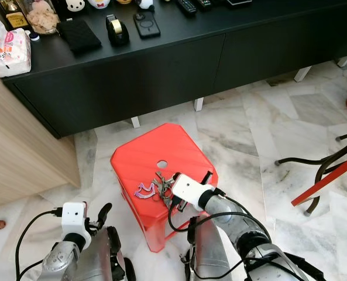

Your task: Hang keys on a hook

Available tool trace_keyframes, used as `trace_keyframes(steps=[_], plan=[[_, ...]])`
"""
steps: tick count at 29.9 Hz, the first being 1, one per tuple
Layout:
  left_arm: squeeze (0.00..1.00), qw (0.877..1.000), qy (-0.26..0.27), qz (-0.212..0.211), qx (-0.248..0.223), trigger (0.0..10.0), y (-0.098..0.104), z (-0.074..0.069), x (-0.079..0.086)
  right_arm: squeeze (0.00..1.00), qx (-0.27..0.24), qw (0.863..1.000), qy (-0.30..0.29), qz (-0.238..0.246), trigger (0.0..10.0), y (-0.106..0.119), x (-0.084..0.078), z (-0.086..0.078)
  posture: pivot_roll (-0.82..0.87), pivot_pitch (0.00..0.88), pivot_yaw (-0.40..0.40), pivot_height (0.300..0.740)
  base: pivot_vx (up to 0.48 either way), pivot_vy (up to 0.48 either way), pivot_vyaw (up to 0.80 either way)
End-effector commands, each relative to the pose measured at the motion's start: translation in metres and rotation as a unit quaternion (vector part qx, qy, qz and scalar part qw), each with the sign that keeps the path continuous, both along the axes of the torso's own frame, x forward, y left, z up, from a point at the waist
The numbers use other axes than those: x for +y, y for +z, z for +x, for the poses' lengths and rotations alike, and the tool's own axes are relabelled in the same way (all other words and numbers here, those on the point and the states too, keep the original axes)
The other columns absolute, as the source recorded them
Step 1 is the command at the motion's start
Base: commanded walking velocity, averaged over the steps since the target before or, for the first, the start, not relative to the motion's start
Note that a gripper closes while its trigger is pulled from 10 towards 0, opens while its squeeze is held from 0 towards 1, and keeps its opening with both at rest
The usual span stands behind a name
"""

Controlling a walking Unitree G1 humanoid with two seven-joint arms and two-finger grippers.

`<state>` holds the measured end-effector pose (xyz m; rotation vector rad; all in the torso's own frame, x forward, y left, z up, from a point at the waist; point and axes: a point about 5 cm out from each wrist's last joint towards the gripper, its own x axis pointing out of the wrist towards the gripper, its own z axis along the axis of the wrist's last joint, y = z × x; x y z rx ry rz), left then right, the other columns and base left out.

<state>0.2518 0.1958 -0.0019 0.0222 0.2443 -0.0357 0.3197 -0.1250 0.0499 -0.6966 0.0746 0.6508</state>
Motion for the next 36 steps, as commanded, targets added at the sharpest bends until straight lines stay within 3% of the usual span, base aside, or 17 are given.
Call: trace_keyframes(steps=[1,6,7,8,10,11,12,13,18,29,36], plan=[[0.00,1.000,0.004,0.002,0.019,10.0,-0.009,-0.008,0.004,0.00,0.006,1.000,-0.006,0.015,0.0,-0.001,-0.003,-0.002,-0.10,0.220,0.000,0.593,0.000,0.000,0.00],[0.00,1.000,0.003,0.003,0.021,10.0,-0.010,-0.007,0.004,0.00,0.007,0.999,-0.015,0.027,0.0,0.002,-0.008,0.000,-0.10,0.218,0.000,0.593,0.000,0.000,0.00],[0.00,1.000,0.004,0.004,0.021,10.0,-0.010,-0.006,0.004,0.00,0.021,1.000,0.007,0.019,4.7,0.000,-0.006,-0.002,-0.10,0.219,0.002,0.593,0.000,0.000,0.00],[0.00,1.000,0.004,0.004,0.021,10.0,-0.010,-0.006,0.004,0.00,0.025,0.999,0.029,0.001,10.0,-0.001,-0.004,-0.005,-0.10,0.219,0.002,0.593,0.000,0.000,0.00],[0.00,1.000,0.004,0.004,0.021,10.0,-0.010,-0.006,0.004,0.00,0.022,0.996,0.072,-0.047,10.0,-0.004,-0.001,-0.008,-0.10,0.219,0.001,0.593,0.000,0.000,0.00],[0.00,1.000,0.004,0.005,0.021,10.0,-0.010,-0.006,0.005,0.21,0.022,0.994,0.087,-0.060,10.0,-0.005,0.000,-0.009,-0.10,0.218,0.000,0.593,0.000,0.000,0.00],[0.00,1.000,0.004,0.005,0.021,10.0,-0.010,-0.006,0.005,0.74,0.022,0.994,0.090,-0.062,10.0,-0.005,0.000,-0.009,-0.10,0.218,0.000,0.593,0.000,0.000,0.00],[0.00,1.000,0.003,0.004,0.019,10.0,-0.010,-0.006,0.004,1.00,0.022,0.992,0.097,-0.071,10.0,-0.004,0.001,-0.008,-0.10,0.218,-0.001,0.593,0.000,0.000,0.00],[0.00,1.000,0.003,0.004,0.013,10.0,-0.009,-0.006,0.003,1.00,0.016,0.980,0.145,-0.132,10.0,-0.005,0.004,-0.009,-0.10,0.219,-0.003,0.593,0.000,0.000,0.00],[0.00,1.000,0.005,0.002,0.001,10.0,-0.008,-0.008,0.001,1.00,0.015,0.973,0.171,-0.153,10.0,-0.006,0.013,-0.010,-0.10,0.228,-0.015,0.593,0.000,0.000,0.00],[0.00,1.000,0.006,0.000,0.001,10.0,-0.008,-0.009,0.000,1.00,0.020,0.971,0.159,-0.176,10.0,-0.013,0.008,-0.012,-0.10,0.232,-0.022,0.593,0.000,0.000,0.00]])
